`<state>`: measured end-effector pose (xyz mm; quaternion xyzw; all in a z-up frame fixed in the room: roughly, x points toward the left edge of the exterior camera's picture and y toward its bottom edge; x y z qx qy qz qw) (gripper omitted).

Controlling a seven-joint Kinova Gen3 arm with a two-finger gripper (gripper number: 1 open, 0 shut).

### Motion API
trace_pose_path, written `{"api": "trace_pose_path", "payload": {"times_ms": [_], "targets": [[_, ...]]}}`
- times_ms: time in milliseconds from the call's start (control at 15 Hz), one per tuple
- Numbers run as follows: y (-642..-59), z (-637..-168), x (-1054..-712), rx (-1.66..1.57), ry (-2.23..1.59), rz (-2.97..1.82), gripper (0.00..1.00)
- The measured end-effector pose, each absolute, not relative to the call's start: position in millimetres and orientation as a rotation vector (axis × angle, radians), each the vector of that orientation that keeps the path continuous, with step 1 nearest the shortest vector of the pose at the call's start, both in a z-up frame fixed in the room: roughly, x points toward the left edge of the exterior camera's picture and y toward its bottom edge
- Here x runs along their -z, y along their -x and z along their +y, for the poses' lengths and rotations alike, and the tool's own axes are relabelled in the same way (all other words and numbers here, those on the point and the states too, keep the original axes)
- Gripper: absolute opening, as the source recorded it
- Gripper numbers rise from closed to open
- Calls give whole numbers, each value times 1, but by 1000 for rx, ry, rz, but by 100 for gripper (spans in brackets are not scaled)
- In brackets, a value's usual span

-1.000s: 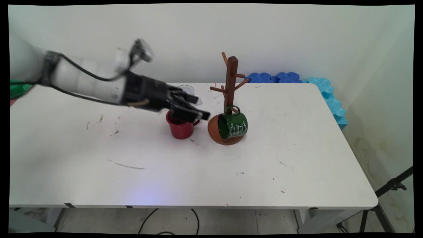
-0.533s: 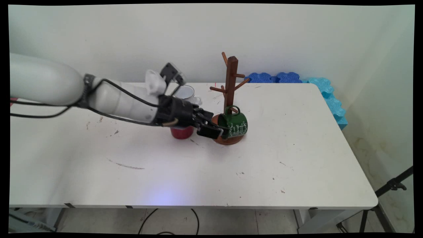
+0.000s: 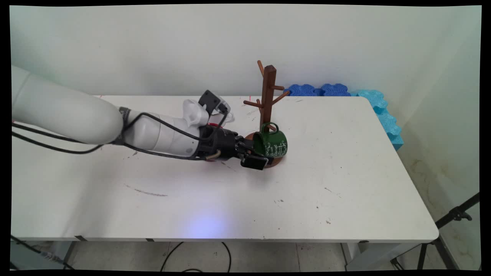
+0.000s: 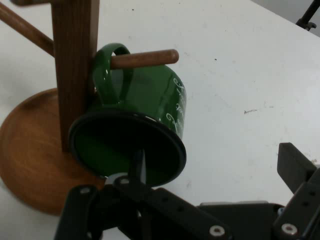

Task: Pick up the green mug from the rack

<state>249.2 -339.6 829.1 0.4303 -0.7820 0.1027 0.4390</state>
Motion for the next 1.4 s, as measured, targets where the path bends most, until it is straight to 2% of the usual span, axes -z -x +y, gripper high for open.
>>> {"api": "trace_pose_path", "payload": {"times_ms": [467,1267,1333,1400], "targets": [[-241,-346,-802,-255,-1058,-1905,100],[-230,-361,-777,-265,-1001,-1871,100],[-230,-363,-775,-267,-997,-1869,0],[-229,-364,-774,-270,-993,-1868,0]]}}
